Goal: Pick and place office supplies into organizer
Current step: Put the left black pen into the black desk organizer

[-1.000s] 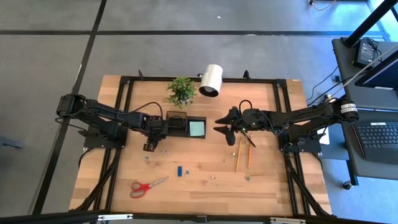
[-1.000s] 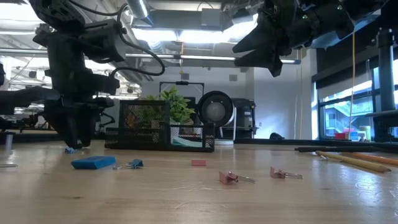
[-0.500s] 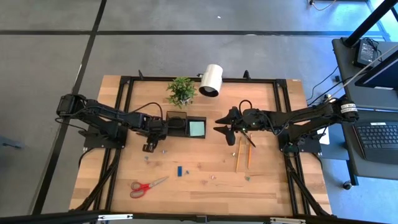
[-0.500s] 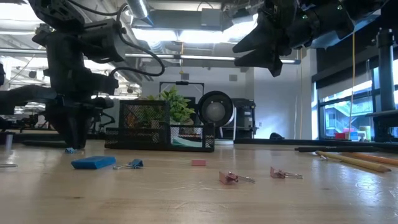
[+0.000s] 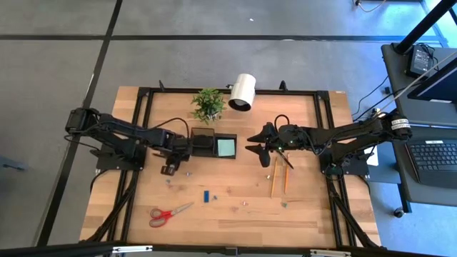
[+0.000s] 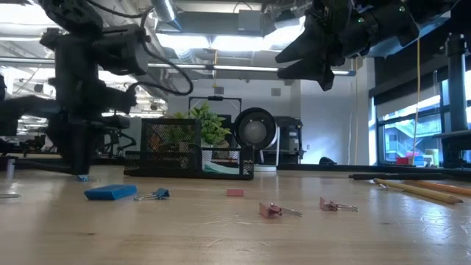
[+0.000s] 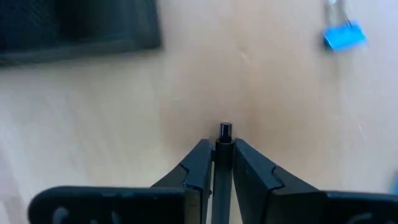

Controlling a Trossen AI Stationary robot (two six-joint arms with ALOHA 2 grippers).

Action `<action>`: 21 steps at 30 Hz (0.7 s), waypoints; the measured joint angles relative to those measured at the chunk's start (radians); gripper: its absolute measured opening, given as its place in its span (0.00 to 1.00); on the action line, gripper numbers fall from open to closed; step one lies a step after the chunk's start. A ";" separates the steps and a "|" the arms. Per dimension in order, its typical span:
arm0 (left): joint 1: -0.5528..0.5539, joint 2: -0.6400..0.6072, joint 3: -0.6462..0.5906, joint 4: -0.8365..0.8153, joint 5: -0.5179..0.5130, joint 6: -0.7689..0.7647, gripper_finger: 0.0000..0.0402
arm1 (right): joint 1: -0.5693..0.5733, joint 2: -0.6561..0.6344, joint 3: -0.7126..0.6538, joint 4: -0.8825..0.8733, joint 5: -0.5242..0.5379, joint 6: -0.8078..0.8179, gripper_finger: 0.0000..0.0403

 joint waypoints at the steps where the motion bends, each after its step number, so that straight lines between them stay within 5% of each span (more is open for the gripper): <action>1: 0.000 0.000 0.021 -0.020 0.014 0.000 0.12 | 0.000 0.000 0.000 0.000 0.000 0.000 0.47; 11: 0.000 -0.056 0.196 -0.098 0.096 0.001 0.12 | 0.000 0.000 0.000 0.000 0.000 -0.001 0.47; 21: 0.065 -0.276 0.323 0.143 0.078 -0.006 0.11 | 0.000 0.000 0.000 0.004 0.000 0.001 0.47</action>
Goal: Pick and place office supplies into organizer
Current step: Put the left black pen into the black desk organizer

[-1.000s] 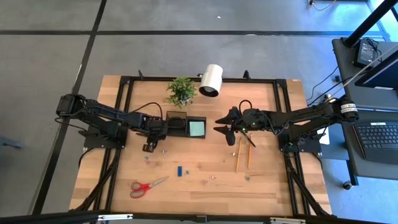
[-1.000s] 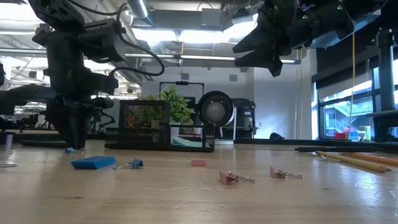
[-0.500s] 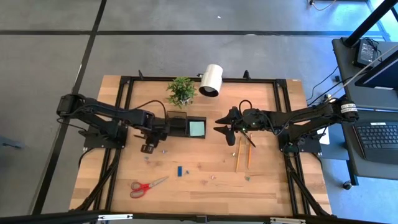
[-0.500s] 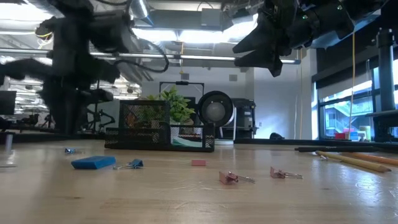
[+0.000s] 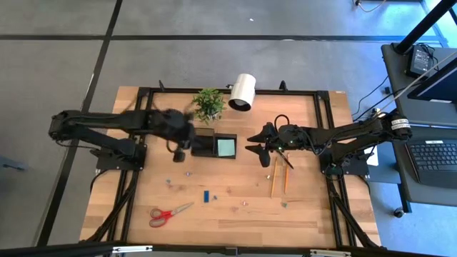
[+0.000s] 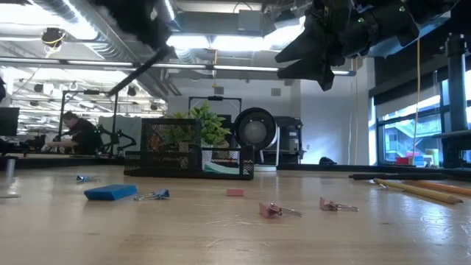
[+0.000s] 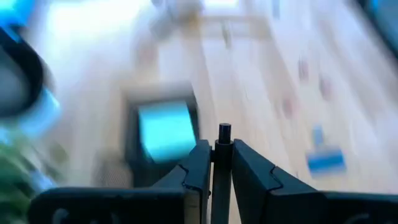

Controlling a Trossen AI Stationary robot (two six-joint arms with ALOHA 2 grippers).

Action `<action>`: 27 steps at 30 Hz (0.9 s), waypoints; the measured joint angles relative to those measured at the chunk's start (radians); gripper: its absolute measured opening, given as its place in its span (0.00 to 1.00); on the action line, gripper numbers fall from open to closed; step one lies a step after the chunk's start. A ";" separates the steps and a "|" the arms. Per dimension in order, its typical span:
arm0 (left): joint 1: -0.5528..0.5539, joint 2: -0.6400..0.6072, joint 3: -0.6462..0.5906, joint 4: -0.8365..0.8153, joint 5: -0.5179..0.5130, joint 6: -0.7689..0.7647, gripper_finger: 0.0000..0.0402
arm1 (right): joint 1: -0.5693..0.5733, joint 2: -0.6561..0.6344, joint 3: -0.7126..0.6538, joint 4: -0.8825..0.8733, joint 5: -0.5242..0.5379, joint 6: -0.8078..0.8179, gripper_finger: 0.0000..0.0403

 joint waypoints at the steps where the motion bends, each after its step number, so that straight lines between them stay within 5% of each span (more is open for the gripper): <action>1: 0.012 -0.028 0.000 0.036 0.002 -0.005 0.11 | 0.000 0.000 0.000 0.000 0.000 0.002 0.47; 11: 0.153 -0.157 0.000 0.256 0.016 -0.144 0.12 | 0.001 0.000 0.000 0.003 0.000 -0.001 0.47; 27: 0.284 0.116 -0.001 0.385 0.190 -0.160 0.12 | 0.015 0.000 0.000 0.000 0.000 -0.001 0.47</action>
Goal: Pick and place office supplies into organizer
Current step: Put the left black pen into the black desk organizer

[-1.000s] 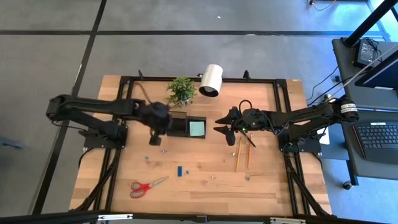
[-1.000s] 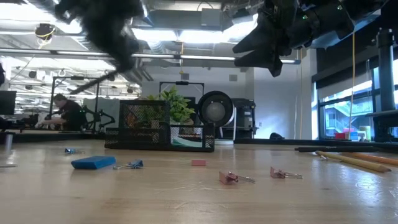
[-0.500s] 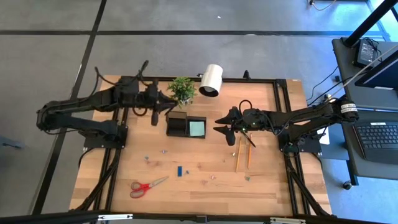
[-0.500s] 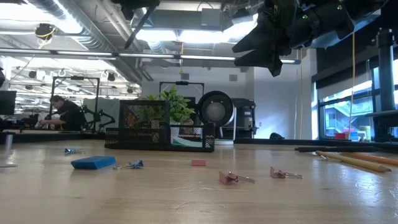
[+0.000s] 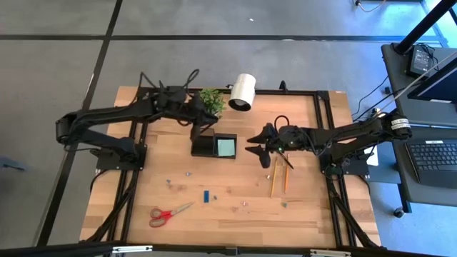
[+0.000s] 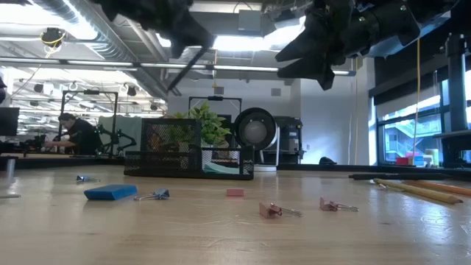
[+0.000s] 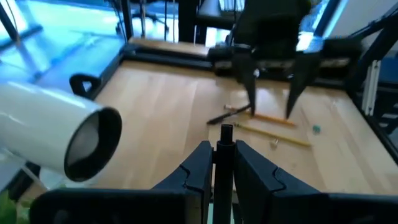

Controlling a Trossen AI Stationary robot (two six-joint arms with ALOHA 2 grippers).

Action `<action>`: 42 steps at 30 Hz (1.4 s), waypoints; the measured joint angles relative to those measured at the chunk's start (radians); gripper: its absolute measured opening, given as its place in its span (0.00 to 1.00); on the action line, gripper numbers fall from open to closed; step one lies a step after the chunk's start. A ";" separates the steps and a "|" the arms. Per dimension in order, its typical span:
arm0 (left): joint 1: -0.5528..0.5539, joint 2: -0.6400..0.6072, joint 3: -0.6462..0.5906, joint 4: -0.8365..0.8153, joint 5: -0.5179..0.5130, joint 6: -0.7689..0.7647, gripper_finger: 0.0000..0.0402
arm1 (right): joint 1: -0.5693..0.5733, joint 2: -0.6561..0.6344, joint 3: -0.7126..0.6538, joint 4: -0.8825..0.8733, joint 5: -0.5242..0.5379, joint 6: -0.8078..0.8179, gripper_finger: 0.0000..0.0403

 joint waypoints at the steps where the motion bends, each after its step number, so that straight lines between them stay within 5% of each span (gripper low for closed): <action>1: 0.007 0.011 0.000 0.009 0.005 0.000 0.12 | 0.002 0.000 0.000 -0.002 0.000 0.000 0.47; 7: 0.049 0.039 -0.018 0.107 0.073 -0.020 0.12 | 0.019 0.000 0.000 -0.007 0.000 0.000 0.47; 16: 0.114 0.023 -0.240 0.468 0.137 -0.174 0.12 | 0.023 0.000 0.000 -0.007 0.000 0.000 0.47; 28: 0.117 0.029 -0.384 0.512 0.029 -0.131 0.13 | 0.023 0.000 0.000 -0.007 0.000 0.000 0.47; 42: 0.094 0.030 -0.475 0.567 0.025 -0.097 0.13 | 0.023 0.000 0.000 -0.006 0.001 0.000 0.47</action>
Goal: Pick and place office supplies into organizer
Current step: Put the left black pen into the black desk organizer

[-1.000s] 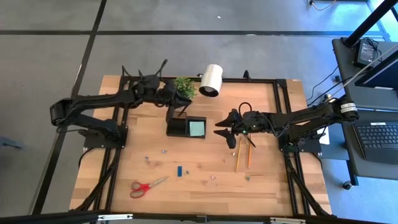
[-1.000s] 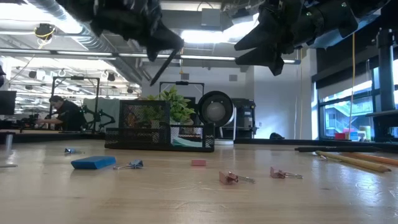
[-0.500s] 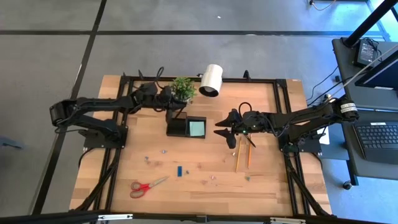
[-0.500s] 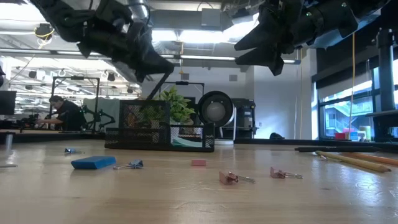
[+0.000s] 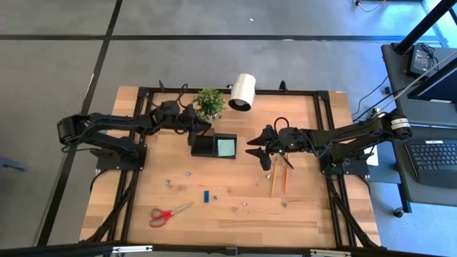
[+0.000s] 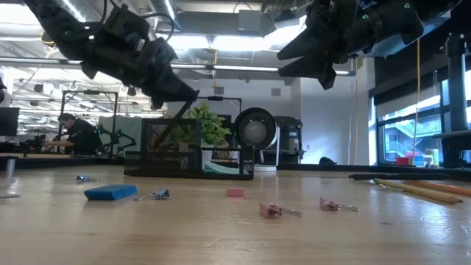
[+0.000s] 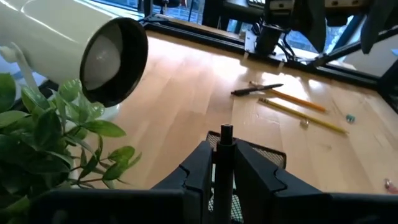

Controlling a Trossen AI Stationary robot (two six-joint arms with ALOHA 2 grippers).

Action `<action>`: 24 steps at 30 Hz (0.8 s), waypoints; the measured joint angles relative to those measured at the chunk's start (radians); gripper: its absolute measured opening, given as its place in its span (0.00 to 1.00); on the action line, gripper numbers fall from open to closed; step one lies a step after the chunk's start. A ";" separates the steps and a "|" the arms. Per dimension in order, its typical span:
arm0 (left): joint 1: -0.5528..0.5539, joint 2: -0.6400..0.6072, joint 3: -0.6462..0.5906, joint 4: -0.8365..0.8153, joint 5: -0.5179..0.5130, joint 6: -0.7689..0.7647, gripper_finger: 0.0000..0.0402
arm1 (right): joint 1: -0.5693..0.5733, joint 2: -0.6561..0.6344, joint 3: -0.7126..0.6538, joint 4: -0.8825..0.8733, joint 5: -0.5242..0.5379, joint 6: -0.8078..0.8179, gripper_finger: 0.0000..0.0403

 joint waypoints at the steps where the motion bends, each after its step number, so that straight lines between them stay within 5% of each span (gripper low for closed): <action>1: -0.001 0.000 0.000 -0.001 0.000 0.001 0.13 | 0.000 0.000 0.000 0.000 0.000 0.000 0.47; 24: -0.021 0.160 0.001 0.031 -0.006 0.042 0.13 | 0.000 0.000 0.000 0.006 0.000 0.003 0.47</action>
